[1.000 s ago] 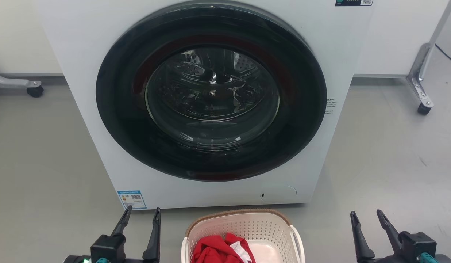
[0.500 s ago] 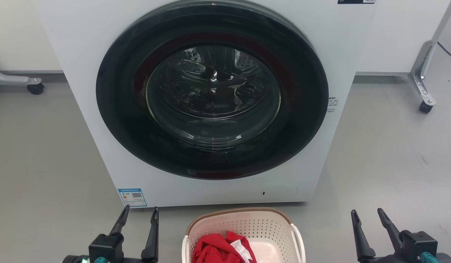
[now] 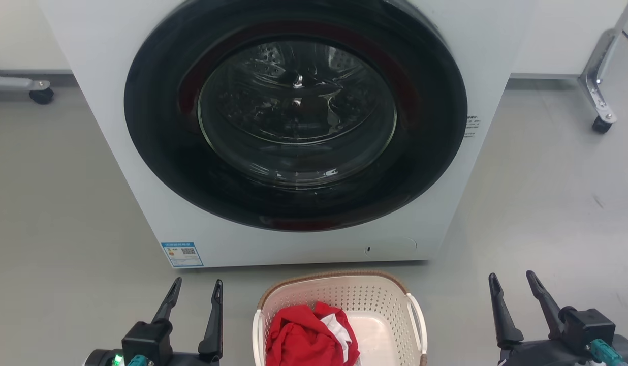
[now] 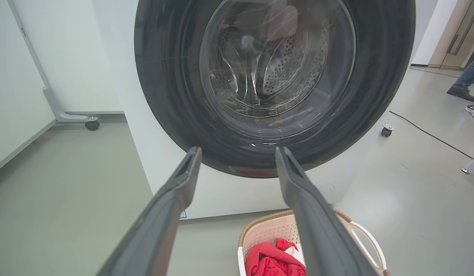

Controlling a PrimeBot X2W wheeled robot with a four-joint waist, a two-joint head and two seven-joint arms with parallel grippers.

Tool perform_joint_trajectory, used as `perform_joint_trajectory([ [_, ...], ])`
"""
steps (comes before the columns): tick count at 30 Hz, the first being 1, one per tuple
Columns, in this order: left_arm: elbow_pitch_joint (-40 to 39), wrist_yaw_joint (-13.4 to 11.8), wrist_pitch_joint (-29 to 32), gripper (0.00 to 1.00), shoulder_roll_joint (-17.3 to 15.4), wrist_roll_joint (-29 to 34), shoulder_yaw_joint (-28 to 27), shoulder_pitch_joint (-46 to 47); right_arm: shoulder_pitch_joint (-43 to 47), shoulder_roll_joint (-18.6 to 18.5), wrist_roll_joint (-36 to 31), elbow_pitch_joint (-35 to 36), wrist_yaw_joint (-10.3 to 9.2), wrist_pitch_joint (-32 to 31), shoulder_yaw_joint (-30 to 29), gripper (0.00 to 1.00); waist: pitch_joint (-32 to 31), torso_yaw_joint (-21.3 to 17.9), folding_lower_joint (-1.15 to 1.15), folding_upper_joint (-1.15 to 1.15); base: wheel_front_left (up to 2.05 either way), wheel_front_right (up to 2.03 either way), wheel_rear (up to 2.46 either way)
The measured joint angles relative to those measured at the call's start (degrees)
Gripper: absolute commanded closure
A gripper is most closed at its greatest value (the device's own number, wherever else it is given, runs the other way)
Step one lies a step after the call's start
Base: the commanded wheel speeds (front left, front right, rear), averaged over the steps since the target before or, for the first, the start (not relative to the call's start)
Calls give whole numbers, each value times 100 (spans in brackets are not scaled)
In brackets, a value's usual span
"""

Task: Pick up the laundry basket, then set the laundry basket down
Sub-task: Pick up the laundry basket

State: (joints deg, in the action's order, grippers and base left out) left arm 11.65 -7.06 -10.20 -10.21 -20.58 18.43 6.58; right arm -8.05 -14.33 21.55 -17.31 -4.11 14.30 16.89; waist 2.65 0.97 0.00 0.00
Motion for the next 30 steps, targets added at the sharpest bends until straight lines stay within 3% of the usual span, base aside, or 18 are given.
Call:
perform_joint_trajectory([
  [30,-11,0,53,0,261,-53,-187,1237,-1177,0,-42,230,-43,18,-121,0,2273,5,1,1,0,0,0],
])
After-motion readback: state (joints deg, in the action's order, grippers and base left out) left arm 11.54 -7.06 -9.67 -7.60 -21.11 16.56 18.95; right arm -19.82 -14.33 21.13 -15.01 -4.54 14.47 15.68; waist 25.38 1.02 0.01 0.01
